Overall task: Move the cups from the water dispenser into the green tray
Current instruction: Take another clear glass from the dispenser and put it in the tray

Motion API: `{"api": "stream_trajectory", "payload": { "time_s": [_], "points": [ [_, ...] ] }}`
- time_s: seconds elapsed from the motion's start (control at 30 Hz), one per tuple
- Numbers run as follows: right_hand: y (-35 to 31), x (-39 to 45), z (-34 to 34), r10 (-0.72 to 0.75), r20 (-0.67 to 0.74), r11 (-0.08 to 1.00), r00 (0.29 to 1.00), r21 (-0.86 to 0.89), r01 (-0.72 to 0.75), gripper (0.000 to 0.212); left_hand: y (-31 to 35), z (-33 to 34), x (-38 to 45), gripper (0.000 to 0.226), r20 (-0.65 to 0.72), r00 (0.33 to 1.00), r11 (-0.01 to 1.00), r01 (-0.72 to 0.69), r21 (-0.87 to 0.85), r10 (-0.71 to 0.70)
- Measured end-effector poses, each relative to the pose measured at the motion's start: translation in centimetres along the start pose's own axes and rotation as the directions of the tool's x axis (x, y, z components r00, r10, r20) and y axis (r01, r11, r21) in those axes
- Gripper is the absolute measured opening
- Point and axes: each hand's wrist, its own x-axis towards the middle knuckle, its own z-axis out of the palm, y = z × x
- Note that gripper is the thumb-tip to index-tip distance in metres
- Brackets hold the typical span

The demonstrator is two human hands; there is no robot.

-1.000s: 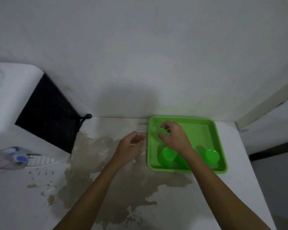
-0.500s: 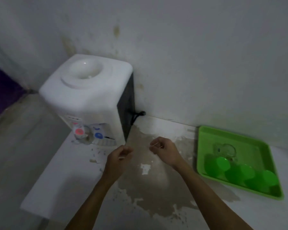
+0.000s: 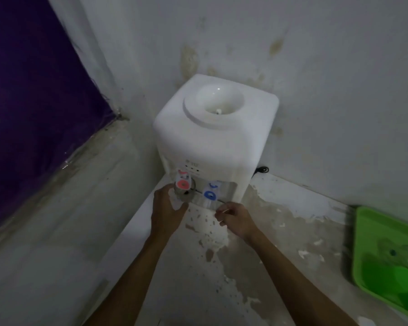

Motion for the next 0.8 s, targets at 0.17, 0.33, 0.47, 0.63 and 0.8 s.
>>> {"api": "stream_trajectory", "payload": {
  "time_s": [0.17, 0.33, 0.47, 0.63, 0.8],
  "points": [
    [-0.8, 1.4, 1.4, 0.005, 0.026, 1.0, 1.0, -0.021, -0.005, 0.004, -1.6, 0.4, 3.4, 0.054, 0.115, 0.992, 0.999, -0.049, -0.011, 0.05],
    [-0.7, 2.2, 1.6, 0.034, 0.031, 0.999, 0.999, -0.021, -0.034, 0.01, -5.0, 2.2, 5.8, 0.076, 0.185, 0.982, 0.997, 0.013, 0.071, -0.026],
    [-0.4, 2.0, 0.8, 0.056, 0.028, 0.998, 0.998, 0.0, -0.056, 0.014, -3.2, 2.2, 5.8, 0.065, 0.186, 0.982, 0.997, 0.014, 0.077, -0.028],
    [0.8, 1.3, -0.4, 0.072, 0.013, 0.997, 0.997, 0.003, -0.072, 0.017, -2.8, 2.2, 5.2, 0.061, 0.16, 0.986, 0.994, 0.031, 0.104, -0.047],
    [1.5, -0.2, -1.0, 0.059, 0.011, 0.996, 0.998, 0.064, -0.059, 0.015, -2.6, 1.7, 2.0, 0.06, 0.116, 0.985, 0.989, 0.115, 0.095, -0.126]
  ]
}}
